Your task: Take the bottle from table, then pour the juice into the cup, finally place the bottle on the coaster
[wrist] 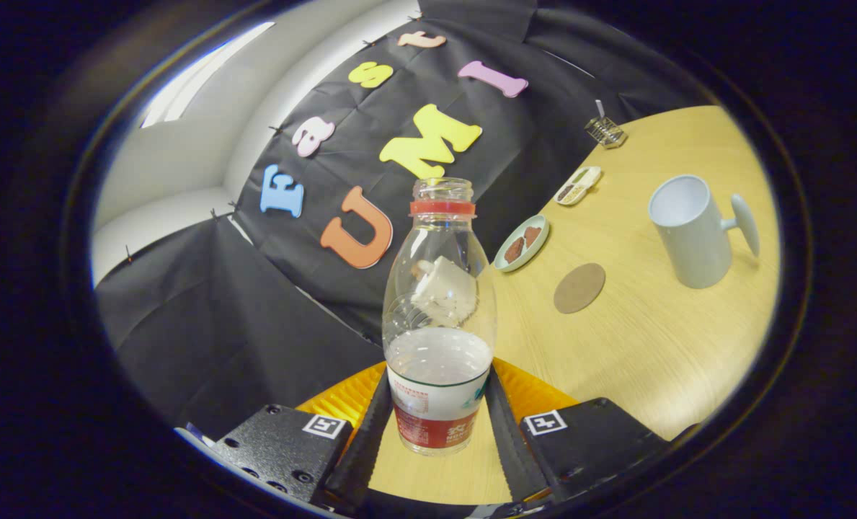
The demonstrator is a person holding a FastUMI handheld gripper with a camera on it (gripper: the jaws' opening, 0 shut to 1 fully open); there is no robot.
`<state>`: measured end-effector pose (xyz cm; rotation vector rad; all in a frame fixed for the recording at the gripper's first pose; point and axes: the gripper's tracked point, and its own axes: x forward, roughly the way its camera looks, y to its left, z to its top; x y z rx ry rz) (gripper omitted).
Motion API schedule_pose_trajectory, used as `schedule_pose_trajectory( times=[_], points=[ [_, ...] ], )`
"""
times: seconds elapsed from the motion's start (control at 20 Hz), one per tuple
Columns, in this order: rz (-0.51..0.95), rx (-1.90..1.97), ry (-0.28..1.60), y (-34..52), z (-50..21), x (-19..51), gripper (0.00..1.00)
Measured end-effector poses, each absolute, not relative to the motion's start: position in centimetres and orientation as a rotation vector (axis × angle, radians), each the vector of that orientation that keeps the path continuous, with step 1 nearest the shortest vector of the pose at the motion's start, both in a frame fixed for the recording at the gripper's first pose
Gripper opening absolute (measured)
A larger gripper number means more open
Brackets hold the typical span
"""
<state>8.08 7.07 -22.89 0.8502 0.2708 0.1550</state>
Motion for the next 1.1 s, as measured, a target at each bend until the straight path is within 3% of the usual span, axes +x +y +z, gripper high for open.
schedule_pose_trajectory(
  times=[1.1],
  points=[
    [0.071,1.479,0.189,0.4,-21.6,10.4,0.74]
  ],
)
